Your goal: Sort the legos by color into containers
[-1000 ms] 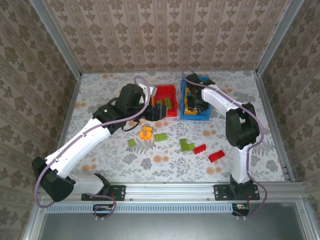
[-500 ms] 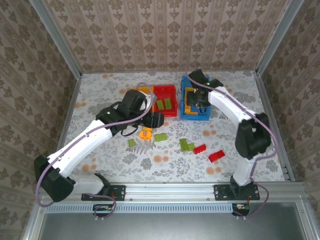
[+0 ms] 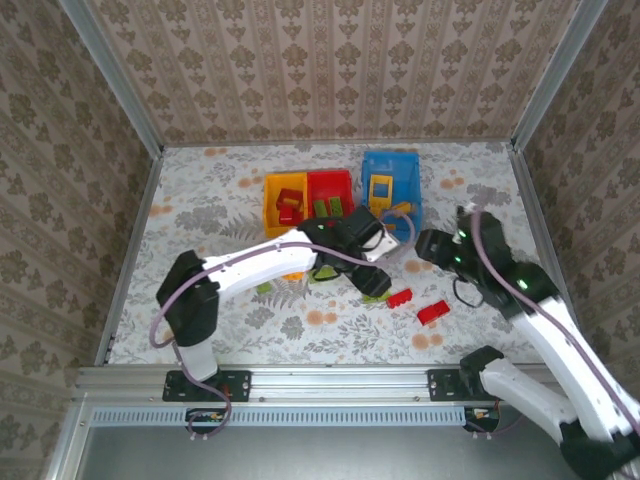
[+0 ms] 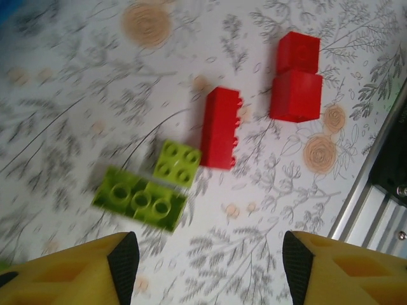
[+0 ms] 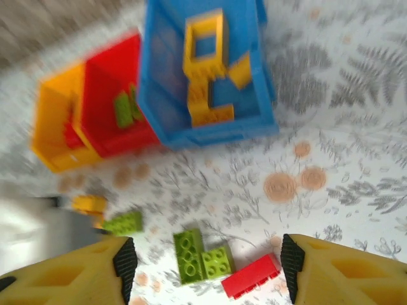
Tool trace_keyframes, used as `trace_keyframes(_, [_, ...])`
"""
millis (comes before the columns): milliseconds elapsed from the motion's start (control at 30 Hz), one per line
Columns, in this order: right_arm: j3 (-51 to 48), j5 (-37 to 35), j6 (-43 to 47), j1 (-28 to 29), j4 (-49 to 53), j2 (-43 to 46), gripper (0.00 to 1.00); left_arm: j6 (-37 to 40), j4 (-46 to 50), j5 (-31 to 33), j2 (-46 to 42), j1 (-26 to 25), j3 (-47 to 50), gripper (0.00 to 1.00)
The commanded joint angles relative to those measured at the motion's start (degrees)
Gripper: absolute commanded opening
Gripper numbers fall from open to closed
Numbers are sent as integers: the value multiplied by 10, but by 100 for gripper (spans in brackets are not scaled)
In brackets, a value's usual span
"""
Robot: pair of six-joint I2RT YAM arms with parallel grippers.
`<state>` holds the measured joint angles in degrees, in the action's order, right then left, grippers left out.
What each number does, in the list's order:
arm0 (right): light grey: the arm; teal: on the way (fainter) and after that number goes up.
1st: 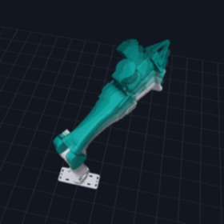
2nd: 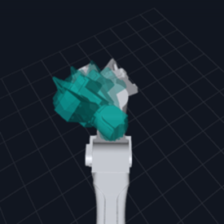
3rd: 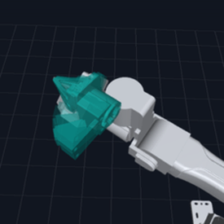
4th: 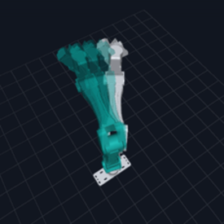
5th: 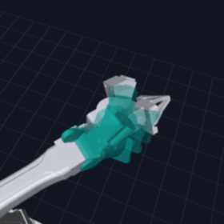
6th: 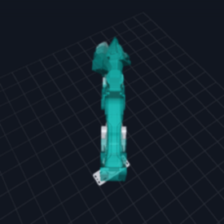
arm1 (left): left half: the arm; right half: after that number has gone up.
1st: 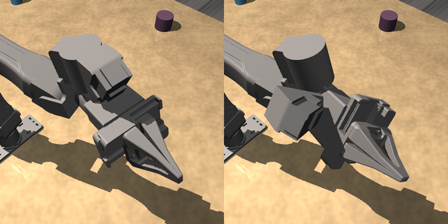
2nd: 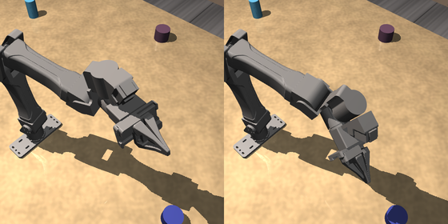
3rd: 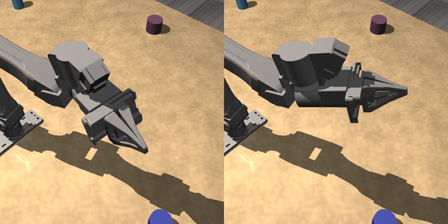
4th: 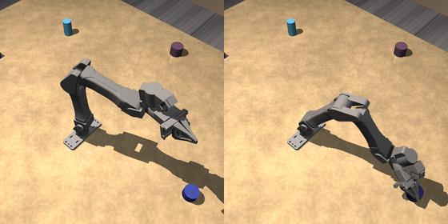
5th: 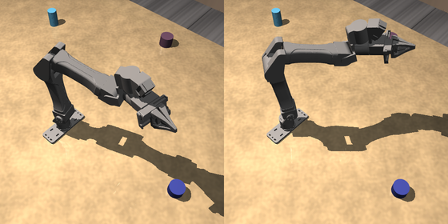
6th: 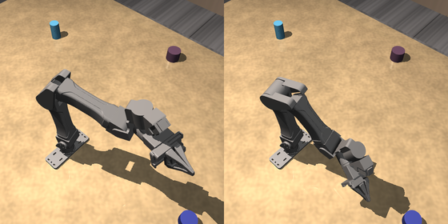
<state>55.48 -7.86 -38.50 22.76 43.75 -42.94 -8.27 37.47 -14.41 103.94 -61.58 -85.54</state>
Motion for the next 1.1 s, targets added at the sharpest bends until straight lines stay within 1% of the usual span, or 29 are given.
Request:
trace_keyframes(0, [2,-76,-55,-3,21,91,69,41,2,26,48,-25,-49,65])
trace_keyframes(67, [16,-89,-49,-3,23,111,72,44,4,39,85,-37,-75,66])
trace_keyframes(167, [44,-84,-50,-3,41,110,74,42,12,68,133,-47,-112,66])
trace_keyframes(267, [58,-75,-60,-3,49,111,74,39,22,84,177,-52,-150,67])
trace_keyframes(333, [63,-69,-64,-3,54,111,74,39,24,88,199,-58,-167,67])
trace_keyframes(500, [67,-47,-61,-3,56,102,74,25,39,131,242,-65,-195,67])
trace_keyframes(667, [77,-28,-53,-3,61,87,74,32,45,121,276,-75,-211,63])
trace_keyframes(700, [77,-27,-52,-3,62,86,74,30,45,121,281,-77,-214,61])
trace_keyframes(800, [75,-22,-50,-3,64,85,74,22,45,120,293,-80,-220,49])
trace_keyframes(867, [73,-19,-50,-3,66,85,74,19,45,125,296,-81,-222,39])
trace_keyframes(933, [72,-17,-50,-3,69,86,73,17,46,130,293,-81,-221,32])
trace_keyframes(1000, [71,-16,-50,-3,71,86,73,18,42,135,282,-81,-221,26])
trace_keyframes(1067, [71,-12,-45,-4,69,84,73,15,38,144,264,-79,-221,23])
